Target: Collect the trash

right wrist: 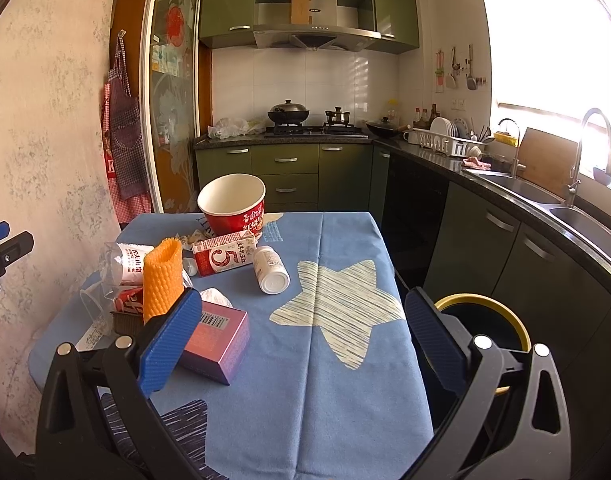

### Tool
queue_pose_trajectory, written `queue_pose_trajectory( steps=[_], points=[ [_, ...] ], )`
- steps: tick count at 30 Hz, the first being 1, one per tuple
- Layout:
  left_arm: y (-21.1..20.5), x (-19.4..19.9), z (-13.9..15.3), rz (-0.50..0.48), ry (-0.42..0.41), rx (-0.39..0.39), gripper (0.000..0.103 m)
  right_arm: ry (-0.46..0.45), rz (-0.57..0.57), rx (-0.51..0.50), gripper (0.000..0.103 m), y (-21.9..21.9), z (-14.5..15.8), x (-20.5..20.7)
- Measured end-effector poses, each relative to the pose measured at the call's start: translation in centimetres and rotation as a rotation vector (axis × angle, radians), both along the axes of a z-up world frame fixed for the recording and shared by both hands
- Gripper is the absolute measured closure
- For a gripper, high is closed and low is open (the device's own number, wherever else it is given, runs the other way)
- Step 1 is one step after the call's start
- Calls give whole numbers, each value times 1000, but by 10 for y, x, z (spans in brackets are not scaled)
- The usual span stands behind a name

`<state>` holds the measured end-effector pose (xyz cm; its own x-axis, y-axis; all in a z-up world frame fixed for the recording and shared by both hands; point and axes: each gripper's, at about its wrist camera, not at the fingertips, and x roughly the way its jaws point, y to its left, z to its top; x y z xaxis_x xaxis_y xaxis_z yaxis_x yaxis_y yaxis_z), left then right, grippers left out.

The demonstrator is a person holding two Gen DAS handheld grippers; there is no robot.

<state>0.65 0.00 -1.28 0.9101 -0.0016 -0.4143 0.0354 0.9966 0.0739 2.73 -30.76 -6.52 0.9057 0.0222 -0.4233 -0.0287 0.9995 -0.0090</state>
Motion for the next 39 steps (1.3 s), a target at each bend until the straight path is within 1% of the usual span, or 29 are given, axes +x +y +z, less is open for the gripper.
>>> queue_pose_trajectory(
  steps=[20, 21, 39],
  points=[
    [-4, -3, -5, -6, 7, -1, 4, 3, -2, -2, 6, 1, -1, 2],
    [0, 1, -2, -6, 9, -1, 4, 3, -1, -1, 6, 1, -2, 2],
    [1, 5, -3, -12, 22, -2, 4, 9, -2, -3, 6, 0, -6, 4]
  ],
)
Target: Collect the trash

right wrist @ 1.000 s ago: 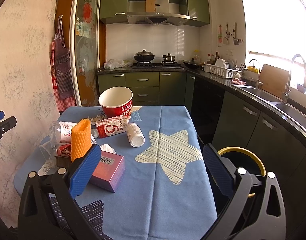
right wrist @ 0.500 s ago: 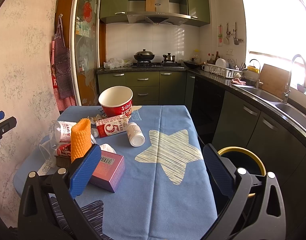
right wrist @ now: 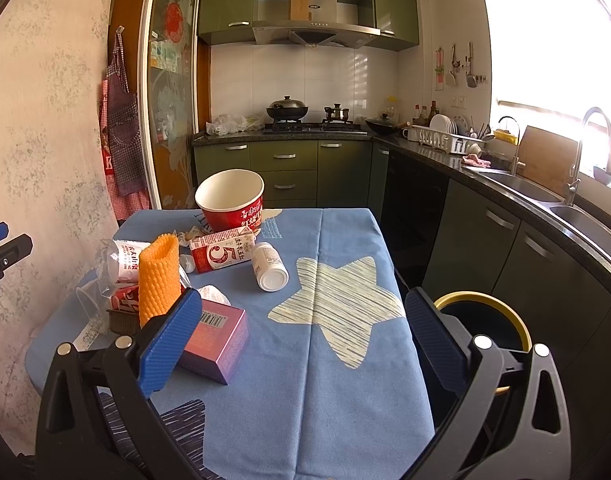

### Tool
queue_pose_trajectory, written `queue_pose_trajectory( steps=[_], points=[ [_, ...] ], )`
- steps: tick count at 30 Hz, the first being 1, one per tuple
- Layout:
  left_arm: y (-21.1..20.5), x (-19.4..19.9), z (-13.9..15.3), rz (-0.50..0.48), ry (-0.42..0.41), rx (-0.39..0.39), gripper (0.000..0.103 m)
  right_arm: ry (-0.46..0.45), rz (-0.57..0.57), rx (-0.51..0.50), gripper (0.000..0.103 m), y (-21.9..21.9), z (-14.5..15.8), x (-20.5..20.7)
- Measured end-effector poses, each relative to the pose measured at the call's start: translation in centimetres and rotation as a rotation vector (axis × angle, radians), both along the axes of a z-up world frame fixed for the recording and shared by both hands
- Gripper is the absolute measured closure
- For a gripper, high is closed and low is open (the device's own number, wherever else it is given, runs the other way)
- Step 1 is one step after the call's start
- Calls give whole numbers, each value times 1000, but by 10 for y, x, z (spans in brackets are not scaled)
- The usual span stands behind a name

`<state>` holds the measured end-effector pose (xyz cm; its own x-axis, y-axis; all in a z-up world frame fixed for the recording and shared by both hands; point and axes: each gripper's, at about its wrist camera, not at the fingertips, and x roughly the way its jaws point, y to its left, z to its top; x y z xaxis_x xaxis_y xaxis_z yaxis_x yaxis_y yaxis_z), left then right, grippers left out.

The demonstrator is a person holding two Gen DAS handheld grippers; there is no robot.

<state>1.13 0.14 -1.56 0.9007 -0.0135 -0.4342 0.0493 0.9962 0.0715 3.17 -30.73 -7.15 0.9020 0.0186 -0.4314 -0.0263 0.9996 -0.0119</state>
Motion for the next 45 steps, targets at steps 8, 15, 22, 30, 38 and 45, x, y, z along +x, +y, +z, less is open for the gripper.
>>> queue_pose_trajectory(
  steps=[8, 15, 22, 30, 38, 45],
  points=[
    [0, 2, -1, -2, 3, 2, 4, 3, -1, -1, 6, 0, -5, 2],
    [1, 3, -1, -2, 7, 3, 4, 5, -1, -1, 6, 0, -4, 2],
    [0, 6, -2, -5, 15, 3, 4, 9, -2, -3, 6, 0, -7, 4],
    [3, 30, -5, -9, 46, 5, 4, 42, 20, -33, 6, -1, -6, 25],
    [38, 112, 3, 43, 79, -10, 4, 194, 76, 16, 6, -13, 12, 114],
    [59, 194, 6, 72, 78, -4, 4, 281, 152, 58, 7, -2, 38, 211]
  ],
)
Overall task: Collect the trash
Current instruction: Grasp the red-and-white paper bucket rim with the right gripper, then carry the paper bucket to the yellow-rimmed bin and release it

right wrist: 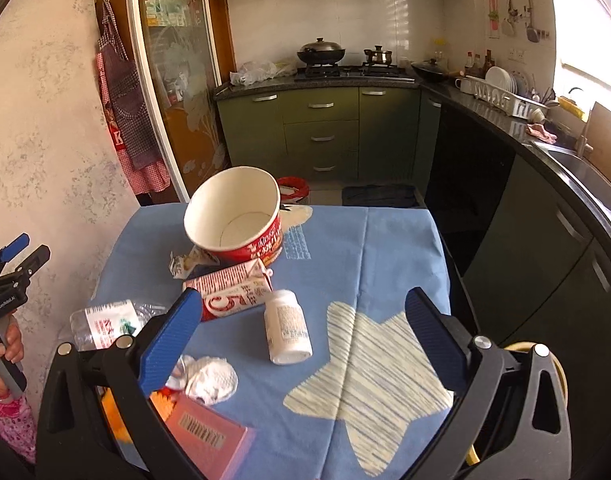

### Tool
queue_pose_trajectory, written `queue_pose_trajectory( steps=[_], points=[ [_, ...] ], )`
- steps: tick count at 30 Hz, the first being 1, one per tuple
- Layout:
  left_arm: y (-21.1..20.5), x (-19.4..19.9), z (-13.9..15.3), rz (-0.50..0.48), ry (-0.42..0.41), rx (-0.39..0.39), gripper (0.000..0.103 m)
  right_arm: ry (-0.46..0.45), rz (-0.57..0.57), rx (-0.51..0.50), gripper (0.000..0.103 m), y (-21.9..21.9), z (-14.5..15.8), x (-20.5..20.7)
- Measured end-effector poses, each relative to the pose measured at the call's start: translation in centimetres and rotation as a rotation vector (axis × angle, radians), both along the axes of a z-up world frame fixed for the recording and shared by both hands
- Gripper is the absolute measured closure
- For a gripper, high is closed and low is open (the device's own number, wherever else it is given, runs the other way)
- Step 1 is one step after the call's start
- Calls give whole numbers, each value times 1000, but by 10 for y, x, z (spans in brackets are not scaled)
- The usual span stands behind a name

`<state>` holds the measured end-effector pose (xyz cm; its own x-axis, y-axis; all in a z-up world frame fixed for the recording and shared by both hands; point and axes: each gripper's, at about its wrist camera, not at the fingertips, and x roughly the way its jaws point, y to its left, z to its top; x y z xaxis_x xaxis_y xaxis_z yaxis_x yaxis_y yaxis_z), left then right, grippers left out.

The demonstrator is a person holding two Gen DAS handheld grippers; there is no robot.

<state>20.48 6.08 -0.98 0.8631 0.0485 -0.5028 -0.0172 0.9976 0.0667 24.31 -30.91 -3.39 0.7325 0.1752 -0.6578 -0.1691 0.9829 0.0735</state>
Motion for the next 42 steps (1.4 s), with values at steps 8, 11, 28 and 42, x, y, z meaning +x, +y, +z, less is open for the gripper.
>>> queue_pose_trajectory(
  steps=[8, 11, 28, 42],
  points=[
    [8, 54, -14, -15, 7, -15, 4, 189, 80, -15, 46, 43, -20, 112],
    [10, 60, -21, -20, 11, -28, 4, 252, 76, -32, 53, 58, -32, 144],
    [8, 72, -51, -62, 50, -68, 4, 400, 28, -46, 99, 78, -78, 223],
    [1, 50, -39, -114, 15, -56, 4, 339, -169, 98, 99, -74, 12, 140]
  ],
)
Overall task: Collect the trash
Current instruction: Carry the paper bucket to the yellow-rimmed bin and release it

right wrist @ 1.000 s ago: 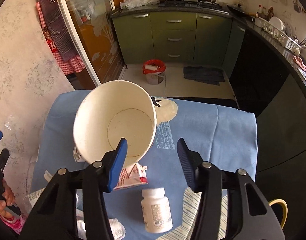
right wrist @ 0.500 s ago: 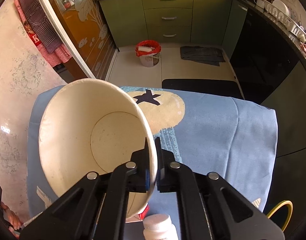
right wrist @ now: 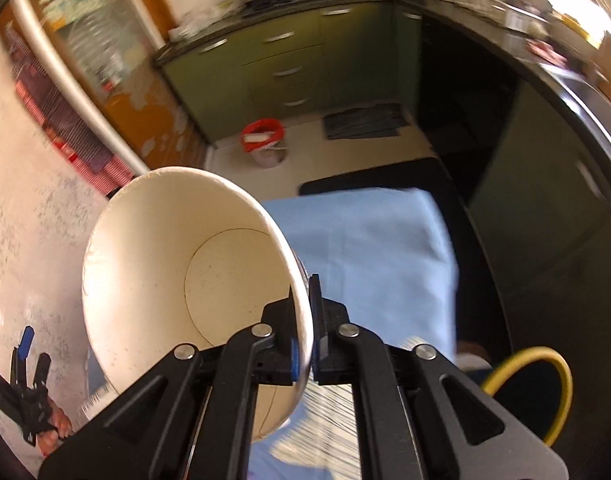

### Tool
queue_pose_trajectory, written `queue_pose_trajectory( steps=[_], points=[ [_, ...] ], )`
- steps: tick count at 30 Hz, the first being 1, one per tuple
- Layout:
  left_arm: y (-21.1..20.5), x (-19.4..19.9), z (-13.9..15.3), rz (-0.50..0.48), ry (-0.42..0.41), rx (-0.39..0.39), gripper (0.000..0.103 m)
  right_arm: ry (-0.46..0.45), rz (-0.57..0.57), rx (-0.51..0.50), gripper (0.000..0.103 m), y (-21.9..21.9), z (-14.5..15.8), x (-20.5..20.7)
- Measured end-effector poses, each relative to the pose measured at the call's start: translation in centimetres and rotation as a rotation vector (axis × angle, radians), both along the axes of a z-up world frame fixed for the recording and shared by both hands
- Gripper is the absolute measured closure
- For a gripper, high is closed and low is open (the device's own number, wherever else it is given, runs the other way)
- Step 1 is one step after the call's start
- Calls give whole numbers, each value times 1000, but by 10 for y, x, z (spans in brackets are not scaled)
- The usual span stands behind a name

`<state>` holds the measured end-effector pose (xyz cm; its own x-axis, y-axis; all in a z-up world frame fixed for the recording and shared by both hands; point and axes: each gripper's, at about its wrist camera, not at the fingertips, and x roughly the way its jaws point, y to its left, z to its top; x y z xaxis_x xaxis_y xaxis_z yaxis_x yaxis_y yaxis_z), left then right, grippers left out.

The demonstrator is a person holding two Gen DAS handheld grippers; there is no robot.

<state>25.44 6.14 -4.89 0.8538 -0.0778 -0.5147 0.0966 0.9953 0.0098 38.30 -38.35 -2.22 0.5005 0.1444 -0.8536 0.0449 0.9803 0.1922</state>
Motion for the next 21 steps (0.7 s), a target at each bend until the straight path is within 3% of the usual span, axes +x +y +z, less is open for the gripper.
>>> queue_pose_trajectory(
  steps=[5, 11, 19, 20, 21],
  points=[
    [-4, -7, 6, -36, 6, -18, 4, 77, -231, -23, 99, -116, -9, -72],
    [-23, -8, 14, -93, 36, -5, 4, 233, -439, -44, 99, -219, -69, -129],
    [-59, 1, 21, -173, 94, 29, 4, 374, -529, 72, 98, -279, -166, -133],
    [-62, 2, 21, -185, 98, 34, 4, 398, -521, 95, 96, -285, -178, -129],
    [-65, 3, 21, -193, 101, 37, 4, 412, -535, 121, 86, -289, -187, -127]
  ],
)
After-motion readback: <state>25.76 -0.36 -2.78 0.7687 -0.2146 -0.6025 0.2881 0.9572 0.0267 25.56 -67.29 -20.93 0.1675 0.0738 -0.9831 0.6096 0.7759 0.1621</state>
